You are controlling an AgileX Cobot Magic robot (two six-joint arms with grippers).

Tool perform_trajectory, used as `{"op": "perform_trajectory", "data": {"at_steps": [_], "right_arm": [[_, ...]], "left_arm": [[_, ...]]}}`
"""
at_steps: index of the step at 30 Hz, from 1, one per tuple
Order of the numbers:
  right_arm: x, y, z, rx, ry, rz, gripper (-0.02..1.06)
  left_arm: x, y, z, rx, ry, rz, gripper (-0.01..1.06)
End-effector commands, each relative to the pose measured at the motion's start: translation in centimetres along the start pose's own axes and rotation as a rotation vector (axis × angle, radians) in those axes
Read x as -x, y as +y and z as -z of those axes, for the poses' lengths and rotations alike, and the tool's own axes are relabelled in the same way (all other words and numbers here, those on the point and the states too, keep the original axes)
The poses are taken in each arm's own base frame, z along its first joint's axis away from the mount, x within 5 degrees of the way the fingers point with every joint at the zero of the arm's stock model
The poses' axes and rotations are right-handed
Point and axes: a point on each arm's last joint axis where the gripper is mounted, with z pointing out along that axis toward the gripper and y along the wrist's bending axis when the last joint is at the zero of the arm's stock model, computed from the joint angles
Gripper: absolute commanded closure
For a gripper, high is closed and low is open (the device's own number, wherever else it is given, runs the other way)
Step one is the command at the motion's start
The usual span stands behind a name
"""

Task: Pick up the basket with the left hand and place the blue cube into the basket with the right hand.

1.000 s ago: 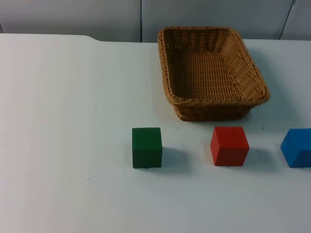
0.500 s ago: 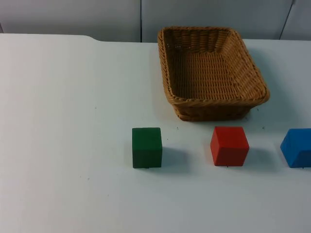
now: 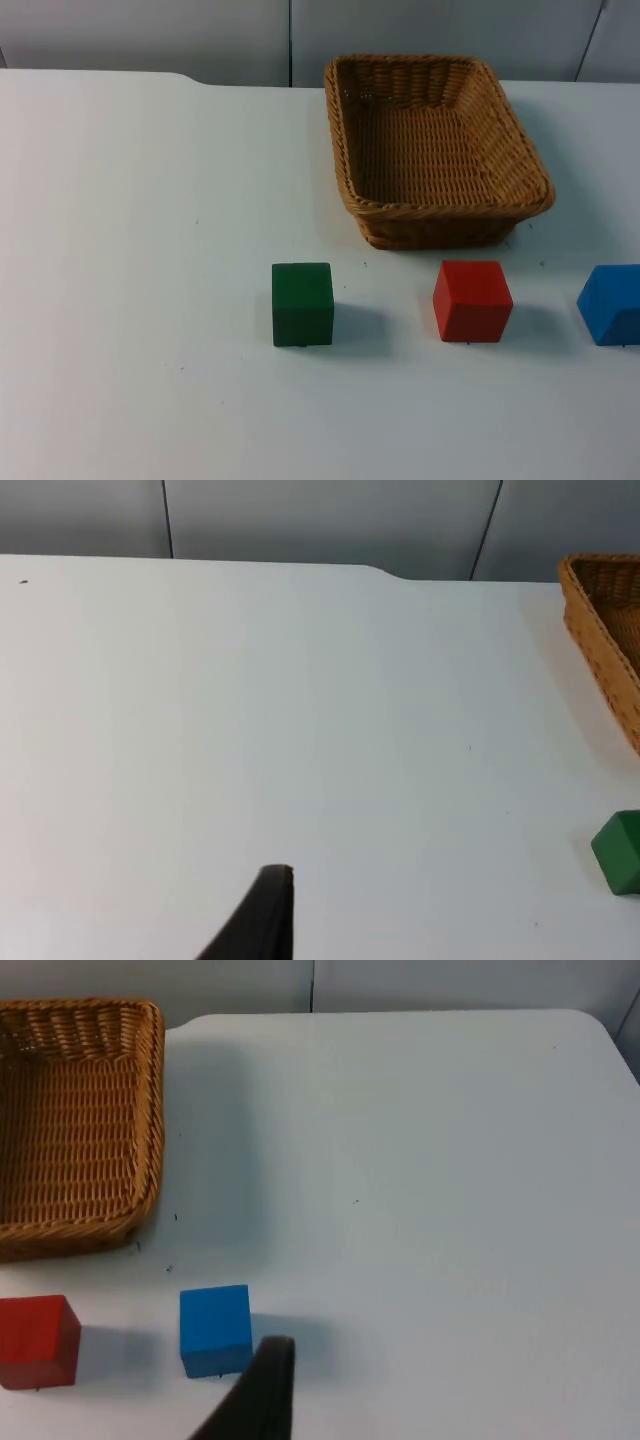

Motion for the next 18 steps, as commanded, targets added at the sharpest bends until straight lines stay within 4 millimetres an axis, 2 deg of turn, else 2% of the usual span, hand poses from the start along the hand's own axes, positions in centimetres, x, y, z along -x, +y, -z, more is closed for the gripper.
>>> {"op": "perform_trajectory", "data": {"at_steps": [1, 18], "right_arm": [[1.8, -0.1, -0.9, -0.01, -0.004, 0.016, 0.01], [6.6, 0.2, -5.3, 0.012, 0.107, 0.019, 0.01]], "left_arm": [[1.0, -0.2, -0.7, -0.028, -0.017, 0.023, 0.0], [3.2, -0.3, -5.1, -0.077, 0.027, 0.113, 0.0]]}}
